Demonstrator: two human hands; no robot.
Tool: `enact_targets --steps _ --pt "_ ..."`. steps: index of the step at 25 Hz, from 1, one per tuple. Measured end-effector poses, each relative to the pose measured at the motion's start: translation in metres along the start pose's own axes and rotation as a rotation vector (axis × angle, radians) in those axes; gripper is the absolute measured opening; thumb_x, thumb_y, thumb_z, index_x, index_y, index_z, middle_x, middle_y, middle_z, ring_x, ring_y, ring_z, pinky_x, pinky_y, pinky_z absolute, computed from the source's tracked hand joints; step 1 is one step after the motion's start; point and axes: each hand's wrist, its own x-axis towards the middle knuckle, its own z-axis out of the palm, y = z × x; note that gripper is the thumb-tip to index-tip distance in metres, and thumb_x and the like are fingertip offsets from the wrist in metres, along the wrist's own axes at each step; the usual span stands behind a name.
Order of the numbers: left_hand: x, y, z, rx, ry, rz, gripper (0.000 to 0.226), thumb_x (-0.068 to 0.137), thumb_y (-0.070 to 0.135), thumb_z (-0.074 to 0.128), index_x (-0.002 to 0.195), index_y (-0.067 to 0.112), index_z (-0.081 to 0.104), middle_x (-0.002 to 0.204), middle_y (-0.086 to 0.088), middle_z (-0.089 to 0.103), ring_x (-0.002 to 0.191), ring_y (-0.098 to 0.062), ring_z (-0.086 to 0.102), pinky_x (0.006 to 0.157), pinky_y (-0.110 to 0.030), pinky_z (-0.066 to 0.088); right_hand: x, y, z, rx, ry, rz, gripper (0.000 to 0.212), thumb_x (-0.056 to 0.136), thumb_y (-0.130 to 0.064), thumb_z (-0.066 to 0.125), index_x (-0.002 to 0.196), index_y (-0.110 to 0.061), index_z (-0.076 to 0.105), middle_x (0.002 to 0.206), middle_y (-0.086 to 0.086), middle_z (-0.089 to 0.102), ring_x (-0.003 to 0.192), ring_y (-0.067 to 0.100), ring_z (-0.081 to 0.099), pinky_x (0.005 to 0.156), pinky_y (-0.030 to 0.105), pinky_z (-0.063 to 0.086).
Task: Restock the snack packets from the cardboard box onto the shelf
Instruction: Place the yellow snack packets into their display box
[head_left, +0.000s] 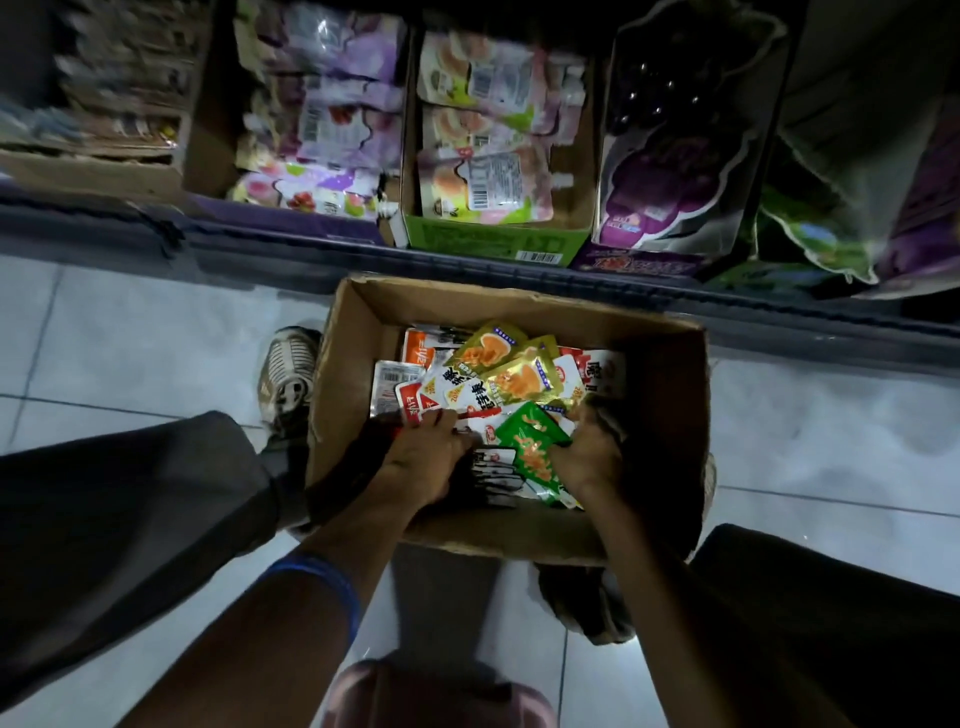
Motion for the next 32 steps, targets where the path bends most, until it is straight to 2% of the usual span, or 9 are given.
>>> enact_targets --steps 5,12,14,16,20,23,27,29,32 --pt "0.001 0.002 -0.001 0.033 0.02 0.068 0.072 0.091 0.024 0.063 0.153 0.033 0.027 0.141 -0.01 0.05 0.128 -0.032 0.048 0.106 -0.041 0.041 -0.005 0.003 -0.005 0.055 0.021 -0.056 0.046 0.079 -0.013 0.069 0.122 -0.017 0.055 0.127 0.007 0.058 0.114 0.028 0.056 0.083 0.025 0.042" --pt "-0.023 -0.024 -0.038 -0.632 0.134 0.082 0.058 0.081 0.021 0.076 0.135 0.012 0.056 0.129 -0.004 0.063 0.121 -0.026 0.058 0.102 -0.031 0.045 -0.025 -0.009 -0.04 0.052 0.052 -0.039 0.026 0.089 -0.021 0.06 0.115 -0.017 0.064 0.122 0.006 0.064 0.111 0.027 0.061 0.089 0.03 0.048" --pt "-0.036 -0.027 -0.054 -0.927 0.169 0.056 0.036 0.085 0.015 0.075 0.119 0.018 0.062 0.106 0.008 0.069 0.105 -0.018 0.066 0.086 -0.025 0.051 -0.041 -0.015 -0.051 0.245 0.001 -0.063 0.02 0.091 -0.023 0.061 0.109 -0.015 0.065 0.119 0.008 0.066 0.1 0.021 0.064 0.084 0.028 0.05" --pt "-0.05 -0.018 -0.072 -1.257 0.166 0.047 0.033 0.088 0.008 0.071 0.116 0.022 0.061 0.1 0.012 0.07 0.099 -0.015 0.069 0.084 -0.026 0.056 -0.066 -0.023 -0.065 0.72 -0.193 -0.032 0.017 0.094 -0.032 0.057 0.106 -0.022 0.064 0.119 0.008 0.066 0.097 0.018 0.063 0.085 0.032 0.049" --pt "-0.072 0.001 -0.115 -1.58 0.284 0.085 0.039 0.087 0.012 0.073 0.124 0.022 0.064 0.111 0.002 0.074 0.105 -0.018 0.07 0.097 -0.041 0.053 -0.101 -0.046 -0.099 1.198 -0.504 -0.181 0.048 0.097 -0.053 0.037 0.128 -0.022 0.057 0.123 0.008 0.067 0.113 0.029 0.063 0.099 0.046 0.046" --pt "-0.09 0.017 -0.153 -1.667 0.336 0.173 0.054 0.08 0.032 0.075 0.132 0.032 0.058 0.13 0.005 0.066 0.116 -0.019 0.064 0.105 -0.052 0.045 -0.115 -0.061 -0.13 1.068 -0.379 -0.325 0.047 0.092 -0.048 0.053 0.135 -0.031 0.049 0.119 -0.002 0.069 0.108 0.017 0.066 0.093 0.035 0.049" --pt "-0.117 0.039 -0.198 -1.805 0.462 0.258 0.085 0.087 0.038 0.068 0.153 0.046 0.014 0.156 0.015 0.025 0.138 -0.014 0.035 0.116 -0.054 0.028 -0.135 -0.076 -0.169 1.134 -0.272 -0.394 0.055 0.089 -0.047 0.061 0.14 -0.043 0.038 0.117 -0.009 0.067 0.106 0.016 0.066 0.091 0.041 0.054" --pt "-0.135 0.046 -0.221 -1.849 0.46 0.264 0.105 0.064 0.059 0.082 0.147 0.057 0.018 0.161 0.007 0.027 0.143 -0.023 0.034 0.114 -0.06 0.026 -0.15 -0.086 -0.193 1.101 -0.229 -0.497 0.046 0.091 -0.045 0.059 0.136 -0.044 0.044 0.125 -0.008 0.065 0.113 0.017 0.063 0.095 0.045 0.051" --pt "-0.174 0.05 -0.258 -1.867 0.338 0.22 0.113 0.052 0.062 0.086 0.149 0.031 0.038 0.151 -0.002 0.045 0.136 -0.025 0.047 0.113 -0.057 0.031 -0.173 -0.101 -0.228 1.012 -0.13 -0.67 0.053 0.088 -0.046 0.061 0.138 -0.037 0.045 0.136 -0.008 0.057 0.126 0.015 0.054 0.106 0.044 0.043"
